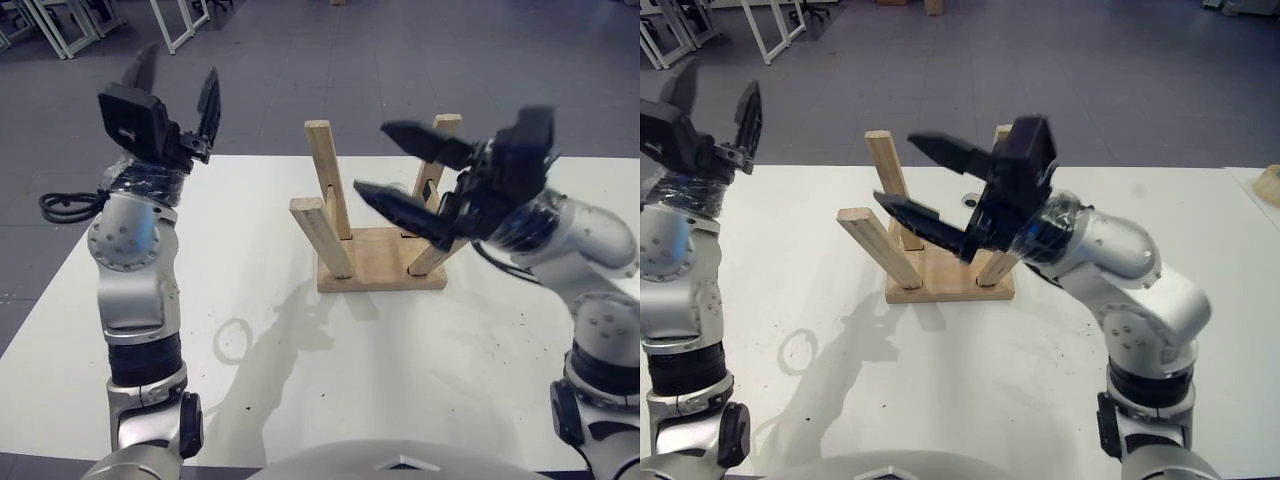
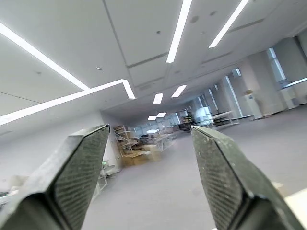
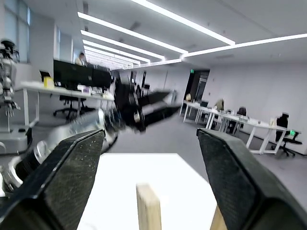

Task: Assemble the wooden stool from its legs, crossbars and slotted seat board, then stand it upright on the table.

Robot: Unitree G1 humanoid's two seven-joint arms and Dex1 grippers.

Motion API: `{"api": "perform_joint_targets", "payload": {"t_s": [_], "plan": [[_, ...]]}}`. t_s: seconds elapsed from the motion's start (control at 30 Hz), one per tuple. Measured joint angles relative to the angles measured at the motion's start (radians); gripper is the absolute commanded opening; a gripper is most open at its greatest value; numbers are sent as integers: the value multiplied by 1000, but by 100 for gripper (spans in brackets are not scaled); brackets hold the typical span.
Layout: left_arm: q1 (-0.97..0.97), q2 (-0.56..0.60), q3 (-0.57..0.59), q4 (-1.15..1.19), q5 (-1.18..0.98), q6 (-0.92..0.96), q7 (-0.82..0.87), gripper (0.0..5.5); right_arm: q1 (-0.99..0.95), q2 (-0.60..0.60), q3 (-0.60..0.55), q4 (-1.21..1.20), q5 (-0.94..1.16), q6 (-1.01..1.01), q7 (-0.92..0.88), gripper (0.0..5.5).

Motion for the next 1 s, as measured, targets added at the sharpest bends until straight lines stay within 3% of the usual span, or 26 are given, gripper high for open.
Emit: {"api": "perform_joint_targets", "payload": {"t_s": [0.1,0.17,0.3,0.43,0.63,1.0], "plan": [[-42,53,30,21,-175,102,-134,314,-105,-22,-78,54,133,34,-79,353],[-67,118,48,14,-327,220,-237,314,-136,-97,-129,140,141,40,-61,353],[-52,254,61,-94,-634,467,-431,314,-99,-274,-180,292,87,34,158,353],[-27,305,63,-122,-803,603,-504,314,-37,-384,-206,453,80,32,439,353],[0,314,-31,-81,-746,605,-576,314,5,-448,-71,693,-101,-59,787,353],[10,313,-141,89,-613,556,-712,314,-70,-415,130,1016,-354,-209,1080,353]]}}
